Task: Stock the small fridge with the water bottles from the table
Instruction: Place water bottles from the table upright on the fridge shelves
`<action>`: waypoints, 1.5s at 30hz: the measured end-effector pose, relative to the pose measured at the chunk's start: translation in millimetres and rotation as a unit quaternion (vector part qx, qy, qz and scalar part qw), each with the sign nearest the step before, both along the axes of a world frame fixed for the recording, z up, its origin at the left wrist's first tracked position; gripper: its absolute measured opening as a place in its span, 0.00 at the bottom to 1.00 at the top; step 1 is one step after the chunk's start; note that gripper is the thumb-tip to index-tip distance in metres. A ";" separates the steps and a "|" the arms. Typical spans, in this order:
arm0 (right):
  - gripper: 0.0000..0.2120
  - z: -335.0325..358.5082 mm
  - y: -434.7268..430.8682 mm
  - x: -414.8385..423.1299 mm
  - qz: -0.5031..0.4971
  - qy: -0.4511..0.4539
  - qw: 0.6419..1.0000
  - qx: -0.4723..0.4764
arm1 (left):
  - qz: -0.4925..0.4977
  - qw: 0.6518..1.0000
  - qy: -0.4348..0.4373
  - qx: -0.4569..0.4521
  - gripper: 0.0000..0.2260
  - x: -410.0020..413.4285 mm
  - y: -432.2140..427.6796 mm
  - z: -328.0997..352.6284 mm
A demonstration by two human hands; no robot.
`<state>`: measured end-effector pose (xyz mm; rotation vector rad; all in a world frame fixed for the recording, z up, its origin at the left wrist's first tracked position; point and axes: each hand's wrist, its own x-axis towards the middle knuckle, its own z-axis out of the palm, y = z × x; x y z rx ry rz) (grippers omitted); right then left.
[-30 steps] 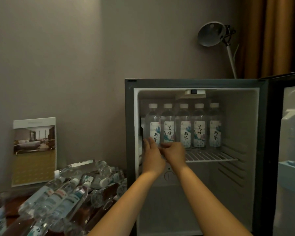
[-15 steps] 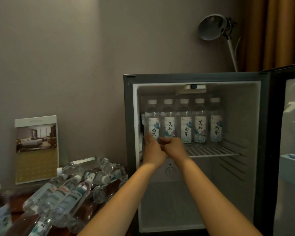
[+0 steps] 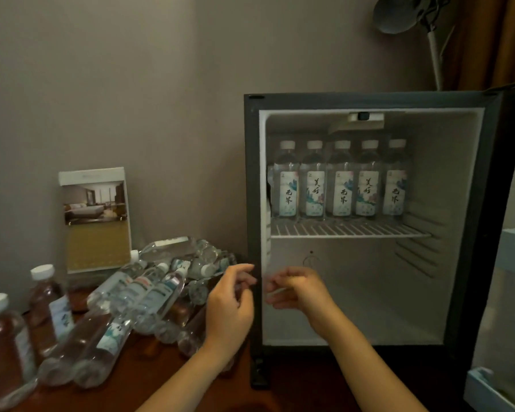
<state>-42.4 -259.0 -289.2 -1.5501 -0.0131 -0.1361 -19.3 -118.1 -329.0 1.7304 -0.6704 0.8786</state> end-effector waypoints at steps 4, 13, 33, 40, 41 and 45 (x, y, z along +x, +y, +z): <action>0.07 -42.6 35.2 2.6 0.080 0.098 0.985 -0.121 | 0.098 0.989 0.108 0.038 0.14 20.3 40.7 -37.4; 0.22 -87.4 110.8 32.1 -0.086 0.134 0.953 -0.259 | 0.092 0.927 0.266 0.247 0.13 40.8 70.6 -79.1; 0.32 -106.2 124.6 14.7 -0.021 0.170 0.877 -0.449 | -0.075 0.887 0.437 0.129 0.15 27.3 104.4 -111.1; 0.38 -103.1 87.5 -22.6 0.066 0.210 0.975 -0.022 | -0.114 0.871 0.474 0.059 0.10 8.9 91.8 -101.1; 0.38 -105.3 84.7 -26.1 0.072 0.215 0.974 0.004 | -0.117 0.865 0.486 0.044 0.11 8.0 91.4 -99.6; 0.36 -110.2 74.5 -37.2 0.102 0.201 0.971 0.084 | -0.163 0.831 0.532 -0.008 0.11 0.3 87.3 -88.0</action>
